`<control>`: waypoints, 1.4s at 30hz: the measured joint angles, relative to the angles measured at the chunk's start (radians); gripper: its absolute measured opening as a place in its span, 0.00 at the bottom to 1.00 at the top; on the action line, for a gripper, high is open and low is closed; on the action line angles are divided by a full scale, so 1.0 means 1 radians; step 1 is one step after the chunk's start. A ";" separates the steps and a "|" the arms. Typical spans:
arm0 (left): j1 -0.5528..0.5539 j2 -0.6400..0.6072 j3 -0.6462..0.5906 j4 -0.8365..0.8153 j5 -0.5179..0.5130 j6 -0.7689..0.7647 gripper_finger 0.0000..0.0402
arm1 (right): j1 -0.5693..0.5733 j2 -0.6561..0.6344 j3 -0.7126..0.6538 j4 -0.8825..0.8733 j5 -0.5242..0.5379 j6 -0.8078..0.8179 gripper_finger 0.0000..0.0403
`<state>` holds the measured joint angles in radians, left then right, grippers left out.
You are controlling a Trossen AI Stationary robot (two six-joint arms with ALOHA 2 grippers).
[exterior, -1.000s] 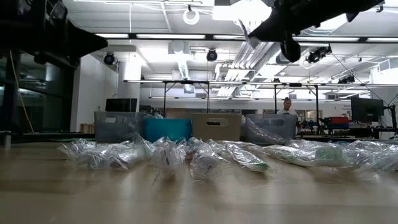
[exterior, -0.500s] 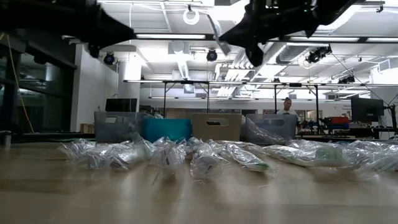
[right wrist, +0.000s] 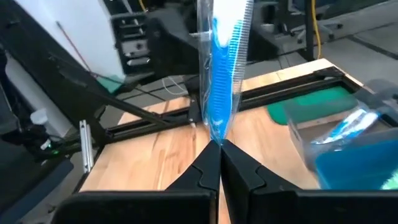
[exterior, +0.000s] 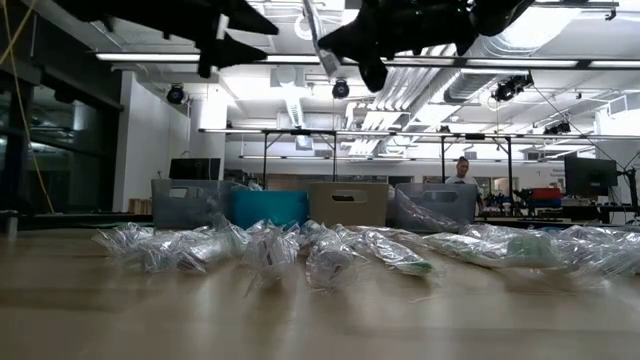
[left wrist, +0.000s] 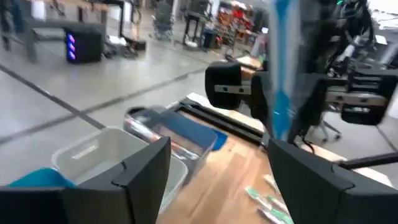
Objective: Pick & Place Toothbrushes
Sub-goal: Put the blue toothbrush into the left black bin
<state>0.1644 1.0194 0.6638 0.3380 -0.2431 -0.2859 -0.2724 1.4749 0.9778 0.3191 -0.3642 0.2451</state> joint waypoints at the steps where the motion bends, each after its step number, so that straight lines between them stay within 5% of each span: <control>1: 0.014 0.024 0.018 0.001 0.030 -0.010 0.66 | 0.003 0.009 0.002 0.003 0.006 -0.007 0.01; 9: 0.071 0.133 0.126 0.011 0.261 -0.027 0.66 | 0.017 0.025 0.007 0.008 0.125 -0.041 0.01; 22: 0.072 0.210 0.189 0.008 0.260 -0.015 0.64 | 0.061 0.078 0.007 0.003 0.139 -0.057 0.01; 28: 0.072 0.201 0.189 0.001 0.289 -0.026 0.45 | 0.054 0.072 0.007 0.001 0.163 -0.032 0.01; 36: 0.072 0.200 0.190 -0.004 0.271 -0.026 0.06 | 0.042 0.068 0.007 -0.001 0.154 -0.001 0.01; 42: 0.072 0.200 0.190 -0.026 0.249 0.013 0.06 | 0.041 0.055 0.007 -0.041 0.154 0.064 0.01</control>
<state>0.2359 1.2194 0.8543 0.3115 0.0059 -0.2729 -0.2312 1.5301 0.9852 0.2785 -0.2100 0.3093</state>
